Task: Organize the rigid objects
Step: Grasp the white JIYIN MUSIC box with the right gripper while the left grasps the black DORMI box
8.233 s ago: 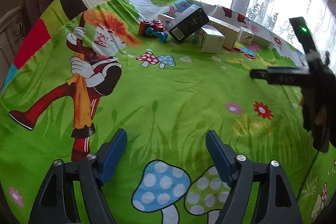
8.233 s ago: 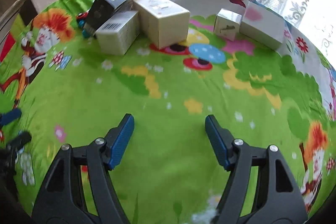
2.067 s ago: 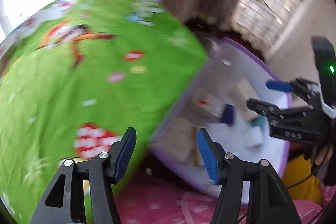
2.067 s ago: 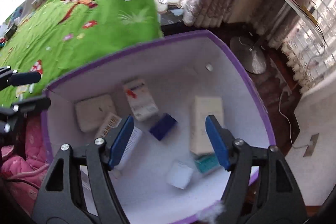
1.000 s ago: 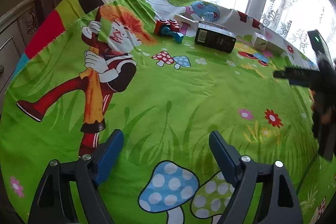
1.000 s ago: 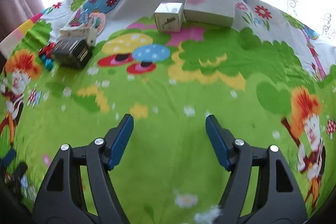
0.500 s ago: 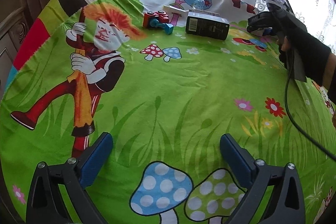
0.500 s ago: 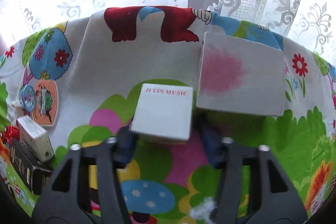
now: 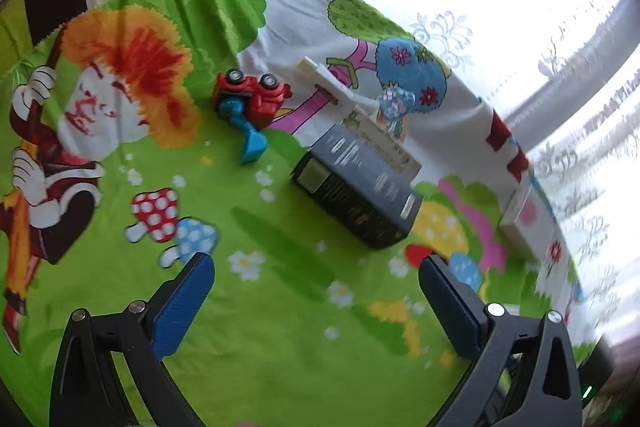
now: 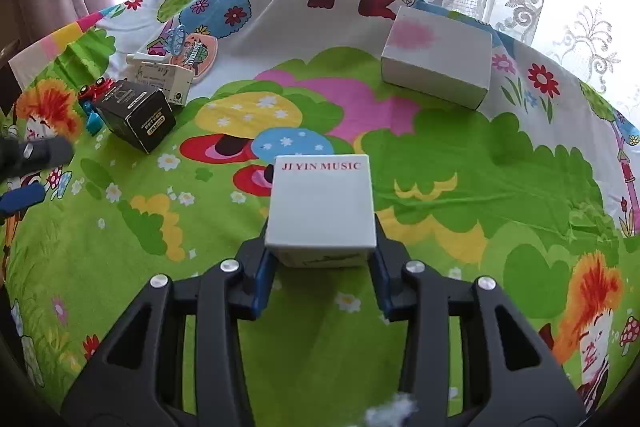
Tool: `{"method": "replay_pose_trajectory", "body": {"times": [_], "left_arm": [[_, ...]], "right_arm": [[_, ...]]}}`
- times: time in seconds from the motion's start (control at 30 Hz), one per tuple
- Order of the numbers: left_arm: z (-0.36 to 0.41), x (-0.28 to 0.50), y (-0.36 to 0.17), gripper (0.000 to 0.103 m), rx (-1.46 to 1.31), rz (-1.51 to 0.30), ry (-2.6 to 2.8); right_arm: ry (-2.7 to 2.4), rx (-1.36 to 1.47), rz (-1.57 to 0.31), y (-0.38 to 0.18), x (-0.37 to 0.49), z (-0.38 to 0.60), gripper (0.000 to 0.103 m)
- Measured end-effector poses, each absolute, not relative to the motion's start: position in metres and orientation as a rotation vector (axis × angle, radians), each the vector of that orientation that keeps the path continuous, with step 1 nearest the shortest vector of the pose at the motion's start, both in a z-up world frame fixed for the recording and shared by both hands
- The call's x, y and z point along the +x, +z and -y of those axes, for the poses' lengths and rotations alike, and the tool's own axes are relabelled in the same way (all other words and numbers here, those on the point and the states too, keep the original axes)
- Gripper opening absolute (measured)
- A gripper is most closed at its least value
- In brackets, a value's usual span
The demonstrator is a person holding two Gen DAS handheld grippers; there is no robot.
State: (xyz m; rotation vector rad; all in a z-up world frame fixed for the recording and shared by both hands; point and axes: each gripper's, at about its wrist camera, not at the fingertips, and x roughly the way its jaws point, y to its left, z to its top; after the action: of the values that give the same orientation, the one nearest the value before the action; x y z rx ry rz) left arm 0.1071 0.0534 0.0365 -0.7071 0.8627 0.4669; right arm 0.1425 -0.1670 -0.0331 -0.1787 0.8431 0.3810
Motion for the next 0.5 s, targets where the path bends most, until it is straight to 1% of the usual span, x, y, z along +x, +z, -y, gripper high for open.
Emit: {"method": "replay_pose_trajectory", "body": {"times": [0.1, 0.23, 0.33, 0.4, 0.47, 0.5], "left_arm": [[-0.055, 0.127, 0.048, 0.103, -0.791, -0.811, 0.607], [-0.07, 0.157, 0.028, 0.103, -0.904, -0.907, 0.703], [-0.073, 0.173, 0.012, 0.103, -0.847, -0.973, 0.686], [-0.063, 0.177, 0.014, 0.102, -0.704, -1.016, 0.621], [-0.055, 0.17, 0.012, 0.094, -0.597, -1.066, 0.569], [-0.053, 0.163, 0.012, 0.085, -0.55, -1.084, 0.571]], "right_arm": [[0.382, -0.178, -0.843, -0.032, 0.142, 0.167, 0.046], [0.396, -0.152, -0.847, -0.028, 0.144, 0.173, 0.046], [0.404, -0.135, -0.849, -0.028, 0.146, 0.174, 0.046], [0.407, -0.125, -0.85, -0.028, 0.146, 0.175, 0.046], [0.41, -0.121, -0.85, -0.028, 0.146, 0.175, 0.046], [0.409, -0.121, -0.85, -0.028, 0.146, 0.175, 0.046]]}}
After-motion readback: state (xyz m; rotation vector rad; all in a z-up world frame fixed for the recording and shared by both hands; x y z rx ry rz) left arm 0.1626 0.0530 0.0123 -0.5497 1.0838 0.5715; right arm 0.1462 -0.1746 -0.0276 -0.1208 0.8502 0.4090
